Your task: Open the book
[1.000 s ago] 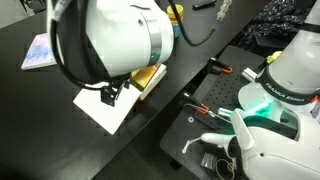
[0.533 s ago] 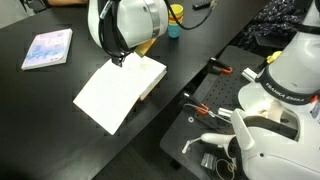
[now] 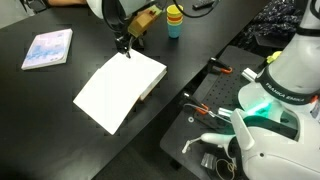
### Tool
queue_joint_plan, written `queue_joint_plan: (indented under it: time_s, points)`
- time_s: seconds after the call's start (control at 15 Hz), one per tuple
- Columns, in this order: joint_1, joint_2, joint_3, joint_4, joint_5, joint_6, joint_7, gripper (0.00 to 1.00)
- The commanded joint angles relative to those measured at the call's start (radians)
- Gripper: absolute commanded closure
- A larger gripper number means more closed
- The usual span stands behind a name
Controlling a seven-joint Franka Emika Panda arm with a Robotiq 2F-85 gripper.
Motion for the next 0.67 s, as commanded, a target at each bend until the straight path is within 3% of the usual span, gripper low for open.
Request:
queue_joint_plan:
  time_s: [0.0, 0.13, 0.27, 0.6]
  points:
    - [-0.245, -0.085, 0.244, 0.064, -0.101, -0.188, 0.101, 0.00]
    - [-0.373, -0.077, 0.371, 0.085, -0.075, -0.220, 0.088, 0.00]
    - [-0.456, -0.062, 0.445, 0.101, -0.064, -0.224, 0.081, 0.00]
    - [-0.592, -0.015, 0.525, 0.092, -0.067, -0.176, 0.062, 0.00]
